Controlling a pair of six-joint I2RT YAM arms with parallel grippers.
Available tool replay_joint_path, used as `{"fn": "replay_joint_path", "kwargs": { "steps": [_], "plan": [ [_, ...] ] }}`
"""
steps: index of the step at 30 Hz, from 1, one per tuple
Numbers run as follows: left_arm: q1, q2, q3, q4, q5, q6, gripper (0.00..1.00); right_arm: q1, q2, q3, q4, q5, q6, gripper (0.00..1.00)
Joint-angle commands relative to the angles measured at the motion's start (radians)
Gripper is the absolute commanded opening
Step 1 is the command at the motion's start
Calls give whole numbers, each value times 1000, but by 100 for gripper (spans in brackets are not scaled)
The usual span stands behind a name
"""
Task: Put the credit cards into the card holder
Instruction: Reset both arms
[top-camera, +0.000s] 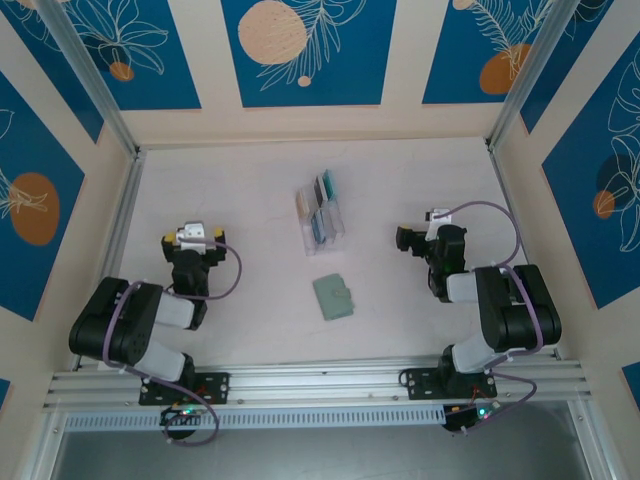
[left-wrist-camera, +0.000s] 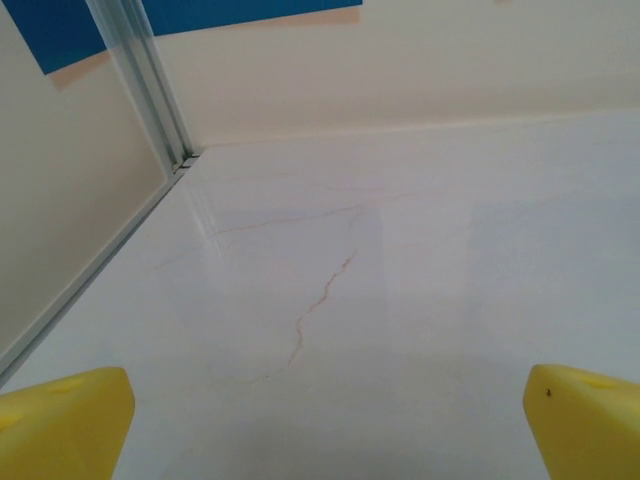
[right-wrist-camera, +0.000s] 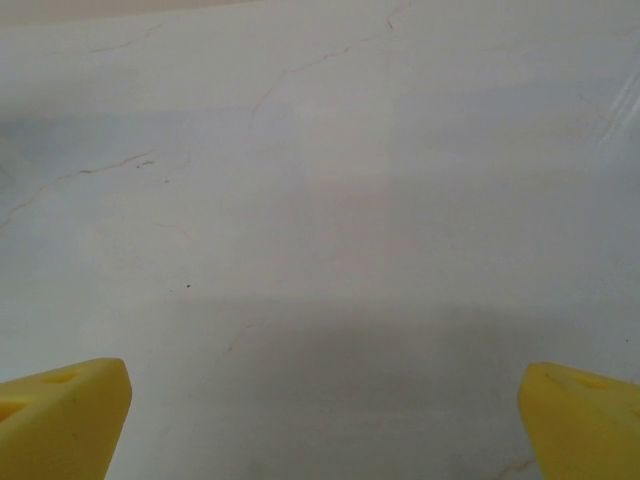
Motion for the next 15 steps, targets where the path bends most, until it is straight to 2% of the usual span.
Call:
{"fn": "replay_joint_path", "kwargs": {
  "steps": [1, 4, 6, 7, 10, 11, 13, 14, 15],
  "plan": [
    [10, 40, -44, 162, 45, 17, 100, -10, 4, 27, 40, -37, -22, 99],
    [-9, 39, -28, 140, 49, 51, 100, -9, 1, 29, 33, -40, -20, 99],
    [-11, 81, 15, 85, 173, 103, 100, -11, 2, 31, 32, -41, -20, 99],
    [-25, 122, 37, 108, 153, 123, 100, -12, 2, 31, 32, -43, -20, 99],
    [-18, 68, 70, -46, 108, 74, 100, -14, 3, 33, 28, -48, -19, 99],
    [-4, 81, 71, -24, 85, 53, 100, -15, 2, 34, 27, -50, -19, 99],
    [110, 51, 59, -56, 162, -74, 100, -16, 2, 35, 24, -54, -19, 99],
    [127, 41, 65, -89, 192, -84, 100, -16, 3, 36, 24, -57, -17, 99],
    [112, 50, 82, -98, 175, -64, 100, -20, 3, 37, 21, -63, -17, 99]
  ]
}}
